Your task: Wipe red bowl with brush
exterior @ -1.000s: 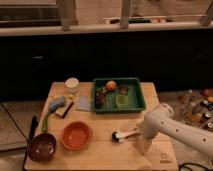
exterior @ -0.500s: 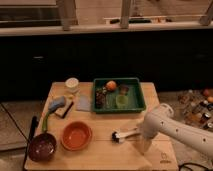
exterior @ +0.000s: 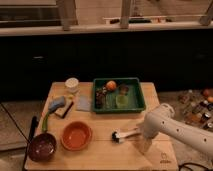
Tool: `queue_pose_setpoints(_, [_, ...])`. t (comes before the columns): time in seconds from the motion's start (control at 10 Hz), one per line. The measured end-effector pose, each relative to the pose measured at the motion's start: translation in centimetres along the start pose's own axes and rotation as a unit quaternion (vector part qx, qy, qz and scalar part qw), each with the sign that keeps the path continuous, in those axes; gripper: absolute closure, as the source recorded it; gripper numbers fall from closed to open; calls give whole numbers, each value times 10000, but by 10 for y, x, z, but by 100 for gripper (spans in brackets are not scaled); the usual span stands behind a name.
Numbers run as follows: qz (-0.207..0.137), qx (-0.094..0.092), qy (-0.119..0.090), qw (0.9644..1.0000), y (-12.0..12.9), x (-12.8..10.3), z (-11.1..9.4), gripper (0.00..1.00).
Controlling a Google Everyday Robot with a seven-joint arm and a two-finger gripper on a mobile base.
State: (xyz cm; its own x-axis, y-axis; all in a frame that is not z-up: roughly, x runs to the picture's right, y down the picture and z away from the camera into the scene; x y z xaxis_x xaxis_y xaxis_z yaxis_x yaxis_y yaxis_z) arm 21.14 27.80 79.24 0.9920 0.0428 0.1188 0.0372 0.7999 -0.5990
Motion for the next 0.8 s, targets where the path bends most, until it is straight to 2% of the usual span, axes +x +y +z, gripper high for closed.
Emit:
queue_pose_setpoints(0.6, [9, -173, -128, 9998, -5, 6, 6, 22])
queue_pose_setpoints(0.8, [-58, -252, -122, 9996, -13, 1, 12, 38])
